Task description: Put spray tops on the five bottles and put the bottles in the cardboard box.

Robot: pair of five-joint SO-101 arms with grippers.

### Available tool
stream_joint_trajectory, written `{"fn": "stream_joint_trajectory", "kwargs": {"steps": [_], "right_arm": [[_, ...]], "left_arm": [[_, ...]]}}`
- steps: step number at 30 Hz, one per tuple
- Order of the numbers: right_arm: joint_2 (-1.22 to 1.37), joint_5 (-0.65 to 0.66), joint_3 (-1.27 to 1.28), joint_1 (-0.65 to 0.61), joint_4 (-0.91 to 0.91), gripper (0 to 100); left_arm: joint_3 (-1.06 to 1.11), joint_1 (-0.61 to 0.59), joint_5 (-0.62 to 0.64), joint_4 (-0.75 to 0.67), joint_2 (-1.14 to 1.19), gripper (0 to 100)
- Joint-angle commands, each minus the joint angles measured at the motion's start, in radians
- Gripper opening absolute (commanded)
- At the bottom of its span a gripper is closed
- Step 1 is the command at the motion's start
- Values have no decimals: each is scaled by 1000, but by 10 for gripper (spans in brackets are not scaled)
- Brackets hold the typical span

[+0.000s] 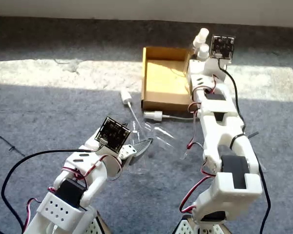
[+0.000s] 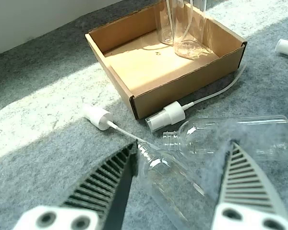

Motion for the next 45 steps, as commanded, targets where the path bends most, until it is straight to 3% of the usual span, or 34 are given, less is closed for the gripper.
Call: {"fn": "stream_joint_trajectory", "kwargs": {"steps": [1, 10, 19, 25, 31, 36, 41, 45], "right_arm": [[-24, -2, -62, 7, 4, 254], [-97, 0, -101, 7, 71, 254], [-182, 0, -278, -22, 291, 255], [-259, 0, -423, -42, 573, 253], [-387, 2, -460, -99, 905, 253], [-473, 198, -458, -174, 1188, 253], [-470, 440, -440, -386, 1531, 253], [-420, 499, -331, -544, 1583, 253]], "left_arm": [[-8, 13, -9, -5, -13, 270], [-8, 13, -9, -6, -13, 270], [-8, 13, -9, -6, -13, 270], [-16, 1, -11, -5, -13, 270], [-74, -229, -5, -2, -10, 270], [-110, -464, 0, -6, -5, 213], [-107, -486, 29, -21, -5, 176], [-104, -489, 29, -26, -5, 175]]}}
